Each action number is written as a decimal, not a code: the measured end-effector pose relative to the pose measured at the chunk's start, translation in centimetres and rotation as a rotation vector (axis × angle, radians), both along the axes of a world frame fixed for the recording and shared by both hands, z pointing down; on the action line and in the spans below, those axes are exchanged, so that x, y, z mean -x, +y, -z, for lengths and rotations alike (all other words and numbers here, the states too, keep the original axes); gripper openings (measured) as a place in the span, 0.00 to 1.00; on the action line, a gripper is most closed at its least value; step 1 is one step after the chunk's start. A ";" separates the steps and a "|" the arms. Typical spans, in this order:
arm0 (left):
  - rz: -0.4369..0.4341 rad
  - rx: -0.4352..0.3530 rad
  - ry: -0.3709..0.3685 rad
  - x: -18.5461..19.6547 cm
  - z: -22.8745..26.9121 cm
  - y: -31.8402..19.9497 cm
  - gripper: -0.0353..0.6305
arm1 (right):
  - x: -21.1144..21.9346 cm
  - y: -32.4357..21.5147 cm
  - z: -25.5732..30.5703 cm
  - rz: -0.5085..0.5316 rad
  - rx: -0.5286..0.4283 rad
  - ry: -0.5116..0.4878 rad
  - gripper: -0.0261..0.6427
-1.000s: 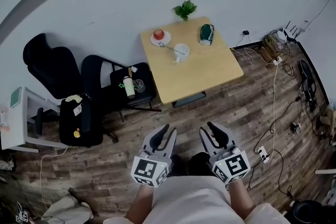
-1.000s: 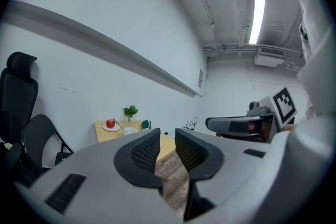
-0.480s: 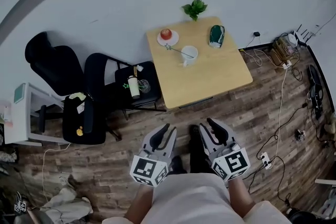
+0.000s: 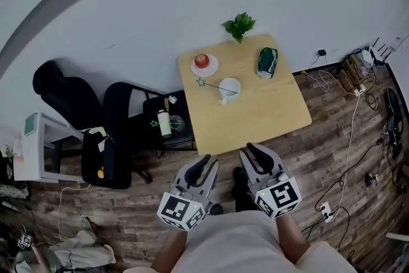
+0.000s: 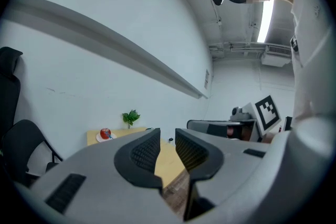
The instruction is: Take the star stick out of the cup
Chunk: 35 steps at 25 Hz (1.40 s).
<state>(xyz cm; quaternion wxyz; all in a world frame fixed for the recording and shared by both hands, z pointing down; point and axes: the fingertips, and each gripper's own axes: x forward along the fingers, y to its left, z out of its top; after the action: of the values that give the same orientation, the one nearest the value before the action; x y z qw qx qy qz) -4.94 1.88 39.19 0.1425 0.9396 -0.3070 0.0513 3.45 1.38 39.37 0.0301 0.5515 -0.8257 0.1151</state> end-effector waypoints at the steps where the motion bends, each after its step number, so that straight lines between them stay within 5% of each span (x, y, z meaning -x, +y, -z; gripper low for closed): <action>1: 0.003 -0.001 -0.003 -0.7 0.1 -0.7 0.18 | -0.5 -0.8 0.0 0.005 0.001 -0.002 0.16; 16: 0.065 0.036 -0.043 -8.7 -1.8 -7.3 0.18 | -6.9 -9.7 -3.6 0.123 0.064 -0.003 0.16; 26: 0.184 0.065 -0.068 -5.8 -3.3 -10.6 0.18 | -4.3 -12.8 -5.4 0.225 0.108 0.028 0.16; 35: 0.199 0.062 -0.053 -2.3 -3.5 -14.5 0.18 | -1.6 -17.4 -6.1 0.215 0.107 0.106 0.16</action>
<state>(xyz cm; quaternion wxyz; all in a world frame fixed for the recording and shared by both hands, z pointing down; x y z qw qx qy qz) -2.62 -12.59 42.72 0.1677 0.8979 -0.4007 0.0711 5.04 -16.03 45.52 0.1150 0.4625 -0.8701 0.1258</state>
